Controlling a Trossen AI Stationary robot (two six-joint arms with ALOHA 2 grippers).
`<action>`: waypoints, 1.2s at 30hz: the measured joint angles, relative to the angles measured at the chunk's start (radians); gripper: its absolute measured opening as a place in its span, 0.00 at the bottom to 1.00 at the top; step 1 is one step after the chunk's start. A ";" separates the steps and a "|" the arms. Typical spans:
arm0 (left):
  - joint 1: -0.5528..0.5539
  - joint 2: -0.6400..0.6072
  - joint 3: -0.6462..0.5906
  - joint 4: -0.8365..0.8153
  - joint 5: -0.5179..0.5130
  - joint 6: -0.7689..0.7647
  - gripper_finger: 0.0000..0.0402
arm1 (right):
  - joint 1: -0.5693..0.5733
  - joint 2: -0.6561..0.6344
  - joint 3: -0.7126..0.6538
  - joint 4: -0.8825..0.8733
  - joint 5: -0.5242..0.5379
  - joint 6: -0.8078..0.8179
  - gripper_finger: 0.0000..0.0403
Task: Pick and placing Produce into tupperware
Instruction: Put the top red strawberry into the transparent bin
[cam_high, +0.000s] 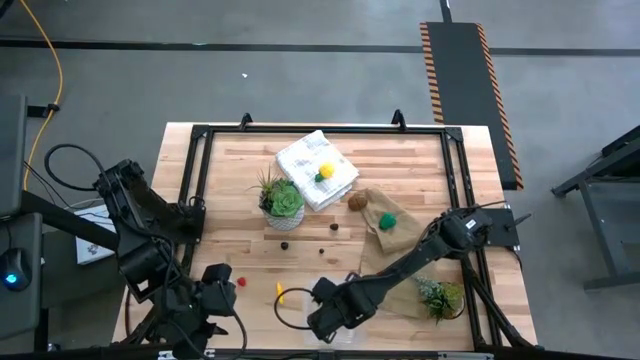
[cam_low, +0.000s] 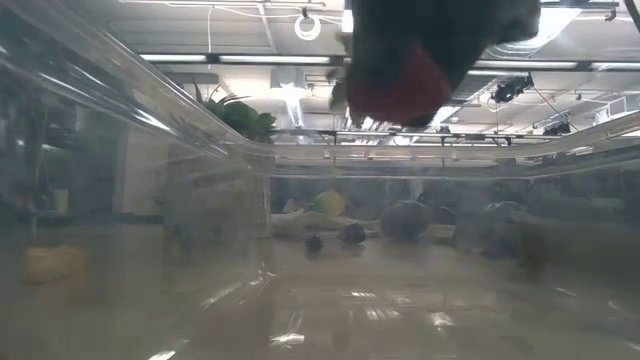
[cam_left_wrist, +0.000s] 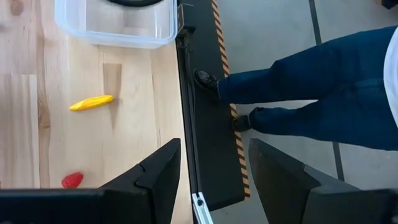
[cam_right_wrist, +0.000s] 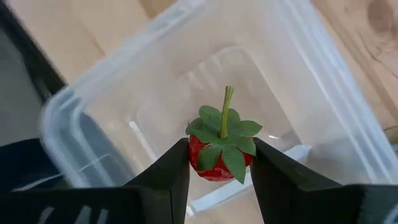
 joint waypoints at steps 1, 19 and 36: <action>0.000 0.000 0.000 0.000 0.000 0.001 0.45 | -0.002 0.001 -0.001 -0.003 0.000 -0.004 0.31; 0.001 0.000 0.000 -0.015 -0.026 0.024 0.45 | -0.021 0.000 0.000 -0.005 -0.035 0.020 0.31; 0.001 0.000 0.000 -0.026 -0.026 0.026 0.45 | -0.024 0.000 0.000 0.013 -0.057 0.063 0.45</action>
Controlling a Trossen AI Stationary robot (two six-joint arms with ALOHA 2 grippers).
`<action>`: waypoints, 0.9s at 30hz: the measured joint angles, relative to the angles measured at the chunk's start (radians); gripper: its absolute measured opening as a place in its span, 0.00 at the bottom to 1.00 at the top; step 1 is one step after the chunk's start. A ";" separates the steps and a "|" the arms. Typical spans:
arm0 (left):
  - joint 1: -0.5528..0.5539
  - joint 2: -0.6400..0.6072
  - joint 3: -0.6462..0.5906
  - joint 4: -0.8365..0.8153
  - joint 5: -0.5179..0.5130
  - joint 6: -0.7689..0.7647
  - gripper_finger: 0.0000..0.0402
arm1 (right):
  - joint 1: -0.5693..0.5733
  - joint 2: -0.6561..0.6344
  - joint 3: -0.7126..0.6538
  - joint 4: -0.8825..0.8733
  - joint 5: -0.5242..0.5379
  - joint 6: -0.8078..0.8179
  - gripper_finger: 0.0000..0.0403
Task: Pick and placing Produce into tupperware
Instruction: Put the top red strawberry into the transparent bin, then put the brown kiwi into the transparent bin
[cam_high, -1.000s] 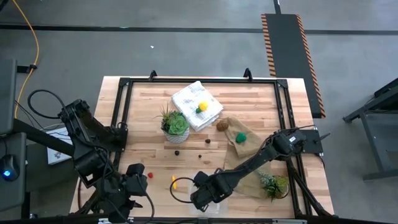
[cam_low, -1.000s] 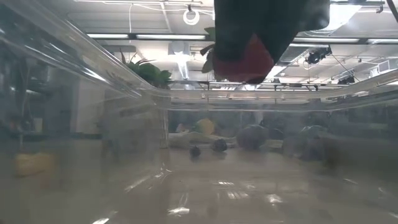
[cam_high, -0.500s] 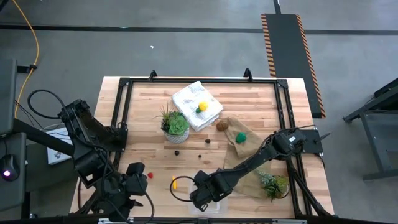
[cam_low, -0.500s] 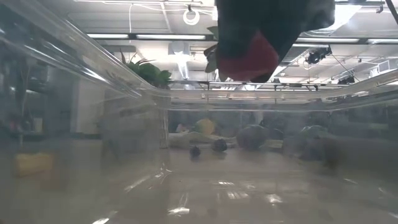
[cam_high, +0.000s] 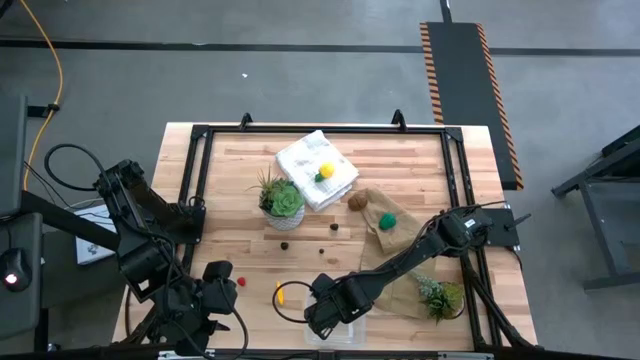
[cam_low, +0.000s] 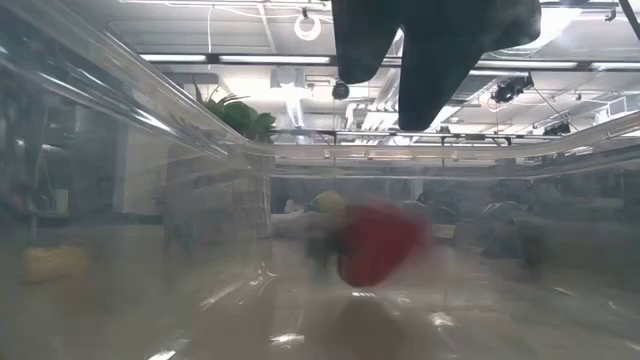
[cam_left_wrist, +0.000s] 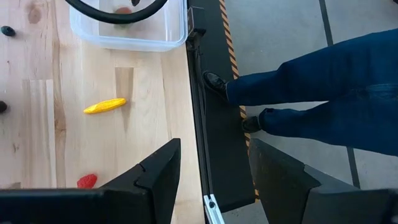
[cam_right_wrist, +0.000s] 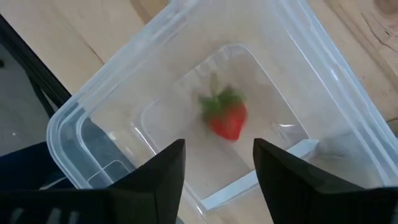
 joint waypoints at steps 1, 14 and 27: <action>0.000 0.000 0.000 -0.003 0.000 0.000 0.45 | 0.000 0.000 0.000 0.000 0.000 0.000 0.45; 0.002 0.000 0.000 -0.022 0.001 0.028 0.45 | -0.003 -0.034 0.177 -0.064 0.189 -0.043 0.46; 0.009 0.000 0.000 0.011 -0.174 -0.036 0.45 | -0.015 -0.177 0.180 -0.278 0.390 0.024 0.45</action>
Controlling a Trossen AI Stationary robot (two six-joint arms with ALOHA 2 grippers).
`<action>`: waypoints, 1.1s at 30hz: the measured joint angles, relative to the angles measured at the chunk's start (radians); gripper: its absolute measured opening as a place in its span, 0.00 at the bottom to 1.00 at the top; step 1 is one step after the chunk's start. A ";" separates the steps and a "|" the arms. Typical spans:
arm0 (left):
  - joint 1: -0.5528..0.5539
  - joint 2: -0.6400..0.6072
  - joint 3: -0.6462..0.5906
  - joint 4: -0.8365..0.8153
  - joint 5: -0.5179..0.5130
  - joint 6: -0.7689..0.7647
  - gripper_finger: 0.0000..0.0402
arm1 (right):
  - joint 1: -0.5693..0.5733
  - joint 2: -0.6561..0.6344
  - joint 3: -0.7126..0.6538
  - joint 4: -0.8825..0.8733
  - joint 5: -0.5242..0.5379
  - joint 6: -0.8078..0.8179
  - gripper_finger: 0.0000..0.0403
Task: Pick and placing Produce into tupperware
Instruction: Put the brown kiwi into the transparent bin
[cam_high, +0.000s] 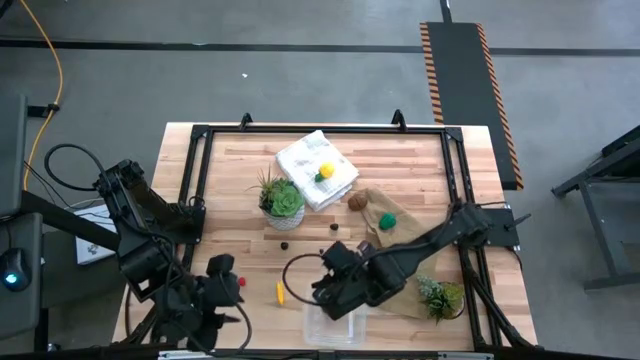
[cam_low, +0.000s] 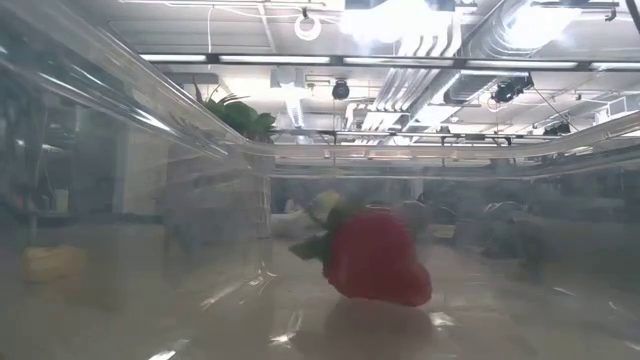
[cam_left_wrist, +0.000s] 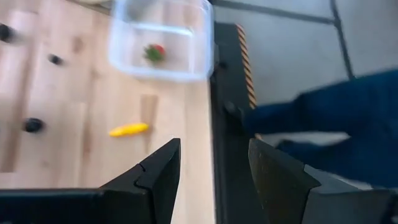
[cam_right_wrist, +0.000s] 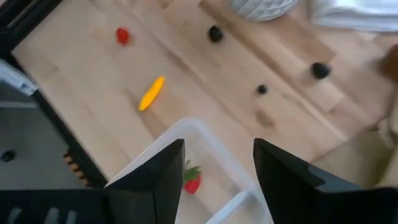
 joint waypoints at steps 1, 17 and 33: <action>0.011 -0.001 0.000 -0.007 -0.014 -0.001 0.45 | -0.006 -0.006 0.000 -0.011 0.007 -0.005 0.45; 0.363 -0.213 0.000 -0.083 -0.003 0.239 0.45 | -0.209 -0.065 -0.001 -0.172 -0.008 -0.388 0.45; 0.753 -0.304 0.001 -0.128 0.061 0.455 0.45 | -0.532 -0.310 -0.001 -0.183 -0.081 -0.826 0.45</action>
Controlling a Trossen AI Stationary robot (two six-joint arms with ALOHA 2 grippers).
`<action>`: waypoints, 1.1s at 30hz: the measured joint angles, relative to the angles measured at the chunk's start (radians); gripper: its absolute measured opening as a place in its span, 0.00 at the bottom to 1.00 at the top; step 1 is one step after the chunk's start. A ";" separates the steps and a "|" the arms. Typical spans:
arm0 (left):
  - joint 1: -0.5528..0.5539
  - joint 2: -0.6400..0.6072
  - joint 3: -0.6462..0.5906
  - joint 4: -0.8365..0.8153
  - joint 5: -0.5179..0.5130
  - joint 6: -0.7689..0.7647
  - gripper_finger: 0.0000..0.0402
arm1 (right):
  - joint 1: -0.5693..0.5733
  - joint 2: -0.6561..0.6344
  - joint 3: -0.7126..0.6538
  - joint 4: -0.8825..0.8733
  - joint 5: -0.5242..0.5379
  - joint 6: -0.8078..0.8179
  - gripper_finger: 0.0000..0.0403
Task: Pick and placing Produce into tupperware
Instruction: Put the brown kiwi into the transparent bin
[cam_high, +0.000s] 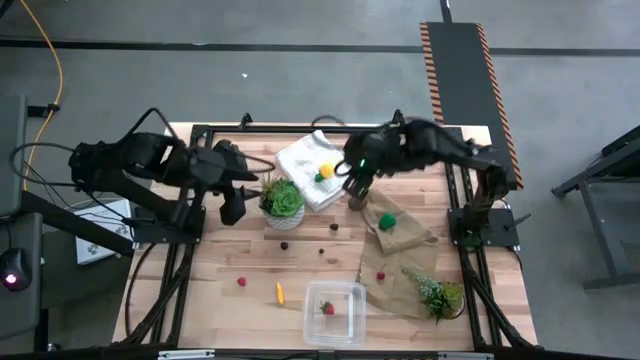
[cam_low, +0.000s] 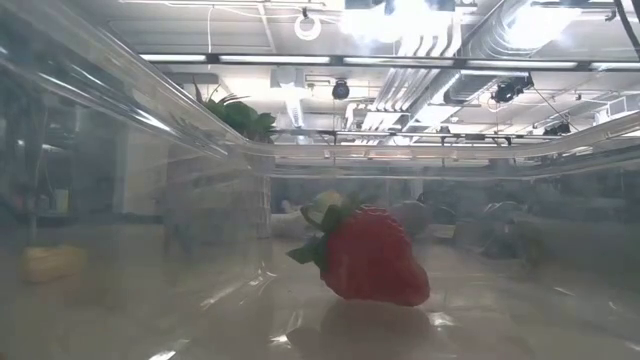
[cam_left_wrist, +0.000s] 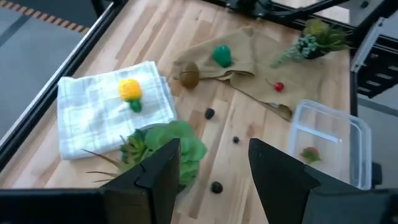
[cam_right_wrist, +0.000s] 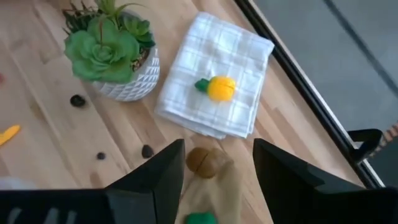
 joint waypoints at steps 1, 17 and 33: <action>0.022 0.000 0.000 0.000 0.016 0.010 0.45 | -0.022 -0.008 0.000 -0.001 -0.024 -0.025 0.45; 0.237 0.007 0.000 0.001 0.093 0.052 0.45 | -0.302 -0.086 -0.093 0.001 -0.253 -0.347 0.45; 0.242 0.007 -0.001 -0.020 0.095 0.050 0.45 | -0.297 -0.125 -0.527 0.202 -0.428 -0.587 0.45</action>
